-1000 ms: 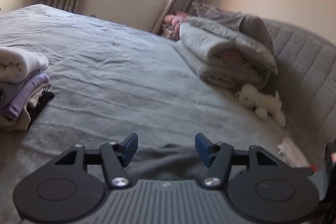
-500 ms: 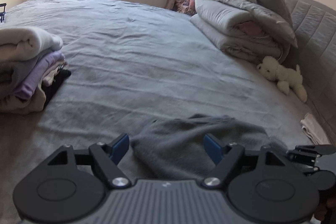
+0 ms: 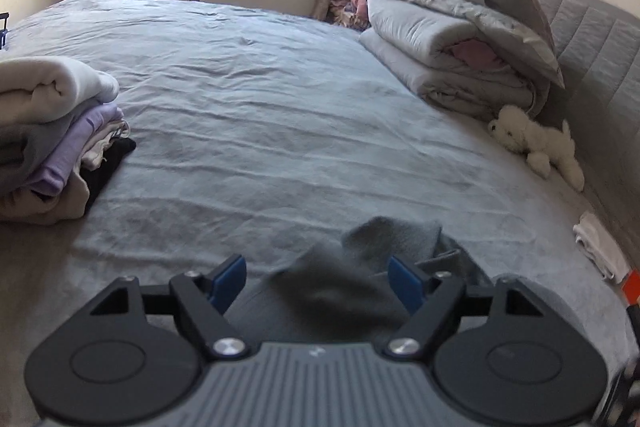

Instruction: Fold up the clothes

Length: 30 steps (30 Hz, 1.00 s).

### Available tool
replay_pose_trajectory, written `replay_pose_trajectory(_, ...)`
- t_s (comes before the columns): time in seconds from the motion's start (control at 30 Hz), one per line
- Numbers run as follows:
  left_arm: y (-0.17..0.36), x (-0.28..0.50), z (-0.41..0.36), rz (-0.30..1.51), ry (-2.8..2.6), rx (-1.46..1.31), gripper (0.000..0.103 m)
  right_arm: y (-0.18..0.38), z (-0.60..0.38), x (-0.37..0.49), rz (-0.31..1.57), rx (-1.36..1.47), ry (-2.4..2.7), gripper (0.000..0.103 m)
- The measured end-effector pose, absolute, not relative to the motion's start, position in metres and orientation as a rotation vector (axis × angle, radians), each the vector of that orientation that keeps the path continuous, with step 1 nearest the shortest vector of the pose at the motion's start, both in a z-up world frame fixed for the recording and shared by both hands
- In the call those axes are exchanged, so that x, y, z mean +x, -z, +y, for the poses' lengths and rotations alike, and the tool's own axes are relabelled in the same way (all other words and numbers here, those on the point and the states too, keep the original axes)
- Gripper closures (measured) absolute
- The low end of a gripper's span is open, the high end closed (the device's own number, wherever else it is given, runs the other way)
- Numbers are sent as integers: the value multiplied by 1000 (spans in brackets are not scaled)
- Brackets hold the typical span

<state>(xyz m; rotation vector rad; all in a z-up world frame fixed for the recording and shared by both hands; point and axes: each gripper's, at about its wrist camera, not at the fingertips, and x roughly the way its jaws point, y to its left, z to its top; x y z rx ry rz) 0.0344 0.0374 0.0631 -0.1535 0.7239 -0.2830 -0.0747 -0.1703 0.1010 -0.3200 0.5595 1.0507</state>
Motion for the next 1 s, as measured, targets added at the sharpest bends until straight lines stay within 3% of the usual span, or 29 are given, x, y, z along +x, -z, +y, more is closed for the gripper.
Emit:
replay_pose_trajectory(0.23, -52, 36, 26, 794, 266, -25, 27, -94, -167, -88, 559, -381, -1137, 69)
replay_pose_trajectory(0.3, -52, 33, 26, 789, 279, -7, 63, -101, -174, -84, 532, -331, -1114, 69)
replay_pose_trajectory(0.33, -50, 33, 24, 796, 284, 4, 72, -104, -180, -79, 524, -293, -1075, 69)
replay_pose_trajectory(0.4, -47, 34, 23, 812, 290, 15, 100, -106, -190, -64, 533, -218, -984, 63)
replay_pose_trajectory(0.43, -47, 34, 24, 812, 292, 11, 103, -105, -194, -55, 553, -181, -932, 60)
replay_pose_trajectory(0.5, -51, 33, 29, 786, 293, -25, 103, -101, -199, -42, 598, -133, -847, 59)
replay_pose_trajectory(0.63, -66, 31, 40, 730, 284, -96, 103, -94, -212, -20, 687, -20, -711, 33)
replay_pose_trajectory(0.77, -73, 32, 46, 720, 270, -130, 100, -89, -232, -4, 768, 121, -684, 31)
replay_pose_trajectory(0.83, -66, 39, 44, 777, 255, -131, 89, -85, -231, 5, 827, 189, -689, 26)
replay_pose_trajectory(0.9, -58, 43, 41, 811, 229, -104, 57, -75, -226, 14, 897, 269, -688, 23)
replay_pose_trajectory(1.0, -50, 45, 36, 833, 175, -32, 53, -60, -204, 20, 1008, 301, -695, 23)
